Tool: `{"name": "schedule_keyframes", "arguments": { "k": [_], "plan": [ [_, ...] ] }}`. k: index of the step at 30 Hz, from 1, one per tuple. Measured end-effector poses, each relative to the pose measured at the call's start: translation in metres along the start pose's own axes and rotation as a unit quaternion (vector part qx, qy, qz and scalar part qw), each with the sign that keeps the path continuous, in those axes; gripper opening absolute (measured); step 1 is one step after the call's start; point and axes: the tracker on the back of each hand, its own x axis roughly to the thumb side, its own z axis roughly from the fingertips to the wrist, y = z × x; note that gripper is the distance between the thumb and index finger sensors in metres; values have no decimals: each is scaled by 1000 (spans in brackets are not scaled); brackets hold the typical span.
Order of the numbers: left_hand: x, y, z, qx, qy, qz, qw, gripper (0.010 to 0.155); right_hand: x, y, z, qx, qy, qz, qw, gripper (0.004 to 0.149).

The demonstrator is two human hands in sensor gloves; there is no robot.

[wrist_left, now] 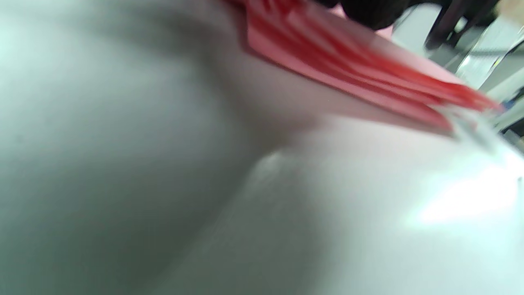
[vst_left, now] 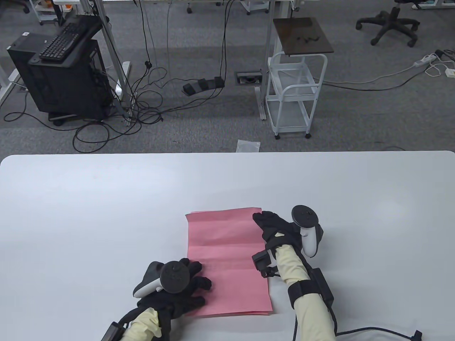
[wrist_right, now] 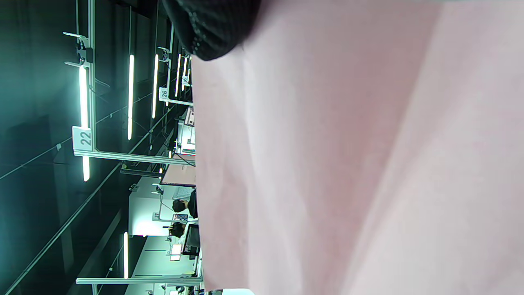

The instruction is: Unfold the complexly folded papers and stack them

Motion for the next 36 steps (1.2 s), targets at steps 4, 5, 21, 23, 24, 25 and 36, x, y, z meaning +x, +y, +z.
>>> {"name": "schedule_keyframes", "arguments": {
  "k": [4, 5, 21, 23, 24, 25, 36],
  "plan": [
    [-7, -11, -10, -33, 49, -27, 998, 82, -2, 4, 0, 0, 11, -8, 1000, 54],
    [-10, -14, -11, -53, 60, -33, 996, 83, -1, 5, 1, 2, 6, -3, 1000, 64],
    [-12, -19, -13, -73, 96, -73, 990, 98, -60, 88, 86, 310, -80, 537, 780, 81],
    [-12, -19, -13, -70, 100, -75, 990, 97, -64, 75, 86, 302, -66, 532, 788, 79],
    [-12, -19, -12, -69, 101, -75, 990, 97, -67, 66, 87, 300, -65, 532, 789, 78],
    [-12, -19, -12, -68, 102, -75, 990, 98, -68, 56, 89, 290, -61, 531, 794, 78],
    [-12, -19, -13, -69, 99, -70, 990, 98, -59, 40, 99, 270, -88, 514, 809, 77]
  ]
}}
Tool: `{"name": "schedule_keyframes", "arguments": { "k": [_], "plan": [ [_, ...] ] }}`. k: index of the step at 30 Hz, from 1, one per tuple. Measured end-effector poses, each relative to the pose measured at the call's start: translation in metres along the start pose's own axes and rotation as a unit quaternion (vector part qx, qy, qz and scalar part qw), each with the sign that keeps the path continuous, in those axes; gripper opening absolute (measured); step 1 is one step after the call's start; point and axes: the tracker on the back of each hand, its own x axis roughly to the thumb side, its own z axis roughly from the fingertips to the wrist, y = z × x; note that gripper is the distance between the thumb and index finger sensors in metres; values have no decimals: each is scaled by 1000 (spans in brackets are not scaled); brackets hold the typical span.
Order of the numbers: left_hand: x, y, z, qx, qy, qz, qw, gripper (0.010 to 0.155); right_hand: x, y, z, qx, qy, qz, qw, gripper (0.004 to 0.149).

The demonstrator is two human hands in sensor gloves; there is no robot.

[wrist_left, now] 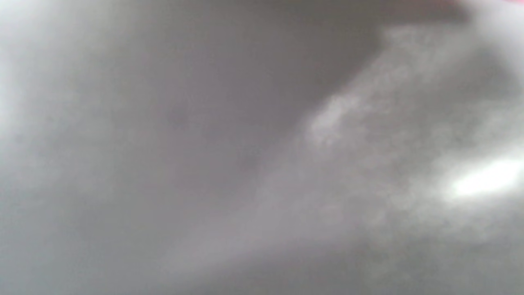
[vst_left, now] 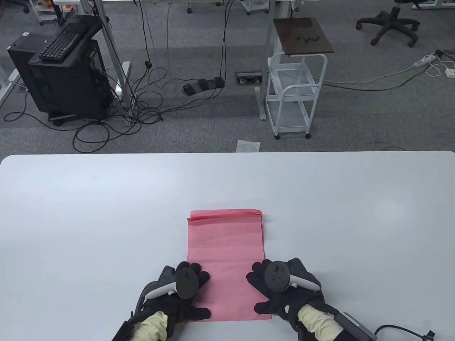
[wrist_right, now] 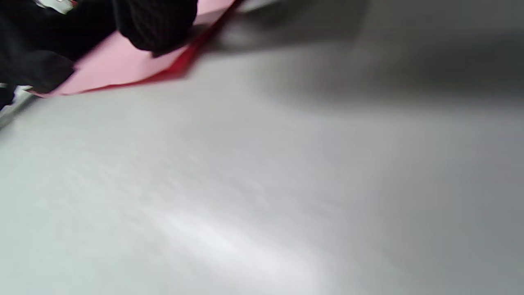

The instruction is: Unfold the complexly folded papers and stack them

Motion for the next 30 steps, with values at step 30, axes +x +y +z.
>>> {"name": "schedule_keyframes", "arguments": {
  "k": [30],
  "plan": [
    [2, 0, 0, -4, -6, -1, 1000, 98, 30, -20, -52, 29, -43, 32, 998, 68]
  ]
}}
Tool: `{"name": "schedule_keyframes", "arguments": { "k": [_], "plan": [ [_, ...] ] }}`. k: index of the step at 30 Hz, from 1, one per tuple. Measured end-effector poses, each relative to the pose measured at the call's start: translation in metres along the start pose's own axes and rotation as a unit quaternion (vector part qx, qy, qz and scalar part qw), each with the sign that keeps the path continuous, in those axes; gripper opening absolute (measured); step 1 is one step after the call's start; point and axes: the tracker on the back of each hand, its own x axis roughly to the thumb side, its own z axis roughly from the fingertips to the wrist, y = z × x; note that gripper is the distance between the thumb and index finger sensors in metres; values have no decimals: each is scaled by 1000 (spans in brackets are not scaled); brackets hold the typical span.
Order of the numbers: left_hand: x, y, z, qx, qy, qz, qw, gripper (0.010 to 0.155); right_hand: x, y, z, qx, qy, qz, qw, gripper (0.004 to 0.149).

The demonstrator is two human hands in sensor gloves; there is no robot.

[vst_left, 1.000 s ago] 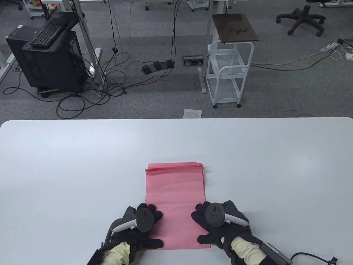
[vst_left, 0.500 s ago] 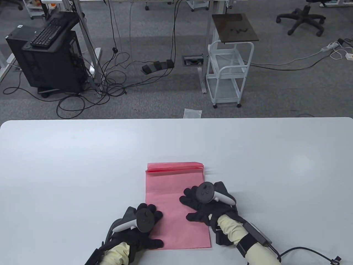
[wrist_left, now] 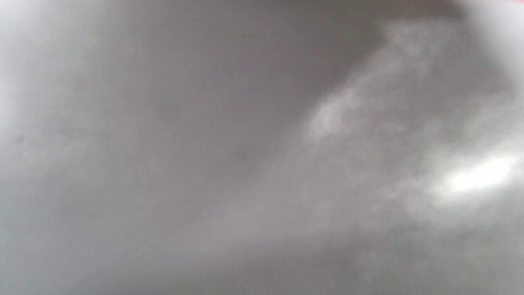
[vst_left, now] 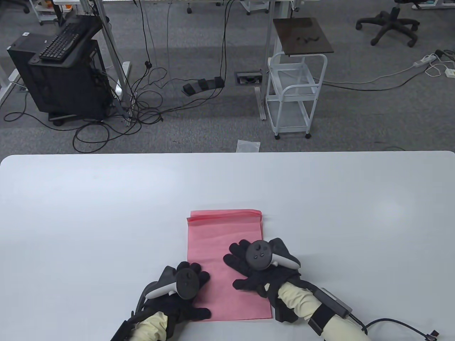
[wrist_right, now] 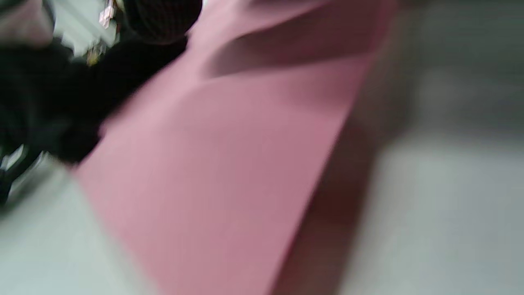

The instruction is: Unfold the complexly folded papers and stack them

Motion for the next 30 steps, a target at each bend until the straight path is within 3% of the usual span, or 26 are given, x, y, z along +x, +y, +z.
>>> {"name": "schedule_keyframes", "arguments": {
  "k": [3, 6, 13, 19, 24, 26, 30],
  "plan": [
    [0, 0, 0, -1, 0, 1, 1000, 98, 2, -3, -17, 7, 9, 42, 999, 70],
    [0, 0, 0, 0, 0, 1, 1000, 98, -10, -17, -36, 25, 38, -6, 999, 65],
    [0, 0, 0, 0, 0, 0, 1000, 98, -59, -55, -66, -22, 131, -120, 984, 60],
    [0, 0, 0, 1, -1, 1, 1000, 98, -89, -74, -66, -53, 197, -159, 966, 60],
    [0, 0, 0, 2, 0, 1, 1000, 98, -87, -79, -66, -50, 197, -169, 964, 62],
    [0, 1, 0, 4, 1, 0, 1000, 98, -79, -83, -62, -63, 201, -134, 968, 65],
    [0, 1, 0, 4, 0, 3, 1000, 98, -52, -81, -32, -148, 103, -85, 980, 73]
  ]
}}
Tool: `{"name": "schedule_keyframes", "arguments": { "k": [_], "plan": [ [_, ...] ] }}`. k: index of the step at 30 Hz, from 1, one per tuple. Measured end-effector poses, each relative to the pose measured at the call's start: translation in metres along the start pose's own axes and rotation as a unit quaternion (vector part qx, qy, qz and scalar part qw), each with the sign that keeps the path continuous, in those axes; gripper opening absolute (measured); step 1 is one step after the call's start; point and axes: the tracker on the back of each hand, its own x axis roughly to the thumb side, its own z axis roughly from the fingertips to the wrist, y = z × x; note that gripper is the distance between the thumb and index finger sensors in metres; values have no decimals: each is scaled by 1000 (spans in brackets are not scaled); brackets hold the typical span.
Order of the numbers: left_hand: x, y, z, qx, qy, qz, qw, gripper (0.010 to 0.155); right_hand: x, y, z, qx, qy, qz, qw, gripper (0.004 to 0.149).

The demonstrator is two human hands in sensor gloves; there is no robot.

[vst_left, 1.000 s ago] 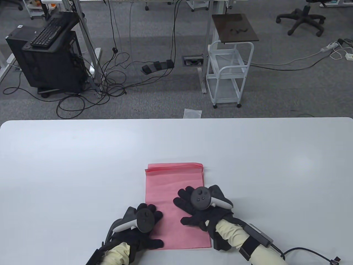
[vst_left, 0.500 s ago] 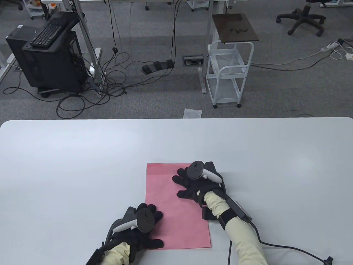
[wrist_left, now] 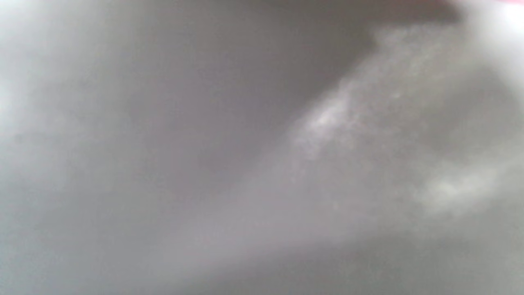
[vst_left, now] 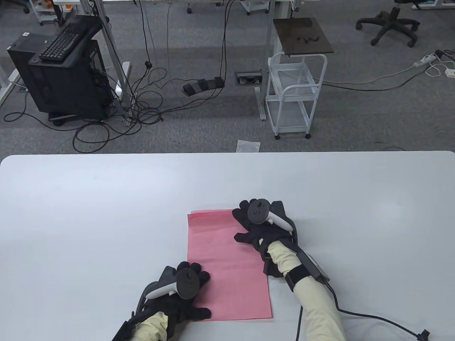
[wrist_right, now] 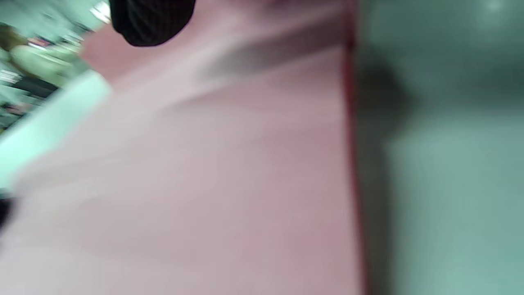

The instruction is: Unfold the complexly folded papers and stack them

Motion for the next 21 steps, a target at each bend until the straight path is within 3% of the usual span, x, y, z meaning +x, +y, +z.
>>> {"name": "schedule_keyframes", "arguments": {
  "k": [4, 9, 13, 17, 21],
  "plan": [
    [0, 0, 0, 0, -1, 0, 1000, 98, 11, 19, 56, 28, -65, 66, 995, 74],
    [0, 0, 0, 2, 1, 1, 1000, 98, -3, 61, 108, 106, -52, 85, 989, 75],
    [0, 0, 0, 3, 2, 0, 1000, 98, -16, 81, 114, 131, -18, 111, 985, 77],
    [2, 3, 2, 14, 5, -2, 1000, 97, -23, 84, 112, 144, -20, 61, 988, 76],
    [30, 17, 4, 30, 23, -21, 999, 83, -24, 85, 112, 143, -24, 56, 988, 76]
  ]
}}
